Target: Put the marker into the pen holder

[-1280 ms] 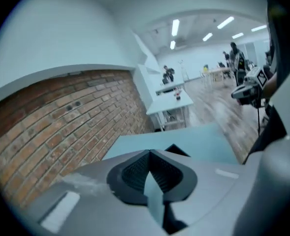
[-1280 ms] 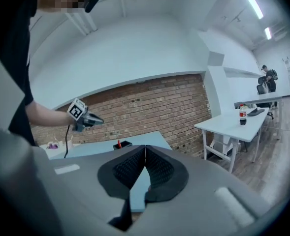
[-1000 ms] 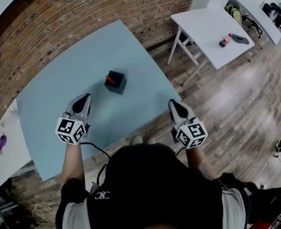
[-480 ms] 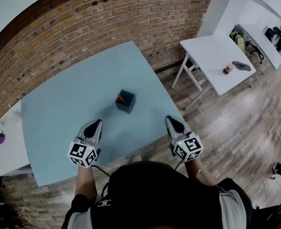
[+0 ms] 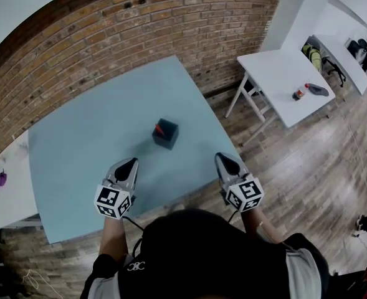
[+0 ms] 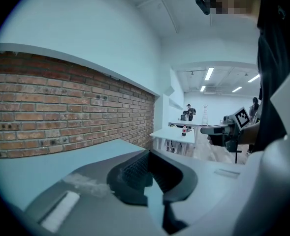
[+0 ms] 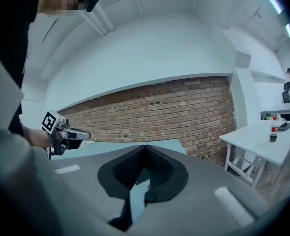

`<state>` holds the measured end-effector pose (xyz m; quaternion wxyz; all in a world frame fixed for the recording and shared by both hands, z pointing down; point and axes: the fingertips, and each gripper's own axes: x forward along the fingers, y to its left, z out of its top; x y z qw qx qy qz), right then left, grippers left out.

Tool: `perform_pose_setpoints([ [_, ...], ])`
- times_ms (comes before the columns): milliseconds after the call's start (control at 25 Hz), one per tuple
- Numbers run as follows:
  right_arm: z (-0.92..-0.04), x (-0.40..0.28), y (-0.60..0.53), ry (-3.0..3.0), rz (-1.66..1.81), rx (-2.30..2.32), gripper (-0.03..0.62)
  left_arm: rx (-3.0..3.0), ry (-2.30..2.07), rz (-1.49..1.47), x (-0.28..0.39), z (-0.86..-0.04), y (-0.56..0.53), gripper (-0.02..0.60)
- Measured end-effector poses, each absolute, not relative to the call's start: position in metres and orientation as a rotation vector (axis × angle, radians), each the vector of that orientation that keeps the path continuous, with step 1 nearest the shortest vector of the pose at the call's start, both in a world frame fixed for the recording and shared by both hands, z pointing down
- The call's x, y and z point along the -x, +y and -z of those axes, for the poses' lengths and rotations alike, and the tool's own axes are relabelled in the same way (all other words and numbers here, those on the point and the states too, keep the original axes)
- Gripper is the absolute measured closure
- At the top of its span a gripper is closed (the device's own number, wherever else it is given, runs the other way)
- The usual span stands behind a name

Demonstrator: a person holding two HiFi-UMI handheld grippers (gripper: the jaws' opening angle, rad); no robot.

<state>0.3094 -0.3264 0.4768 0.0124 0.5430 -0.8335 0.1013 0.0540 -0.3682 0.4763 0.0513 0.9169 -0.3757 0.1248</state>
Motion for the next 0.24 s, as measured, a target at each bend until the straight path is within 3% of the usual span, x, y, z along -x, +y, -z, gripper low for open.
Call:
perform_pose_setpoints([
  [240, -0.4825, -0.3108, -0.3246, -2.586, -0.338, -1.676, 0.588, -2.841, -1.112, -0.422, -0.0642, -0.4743, -0.3637, 0.577],
])
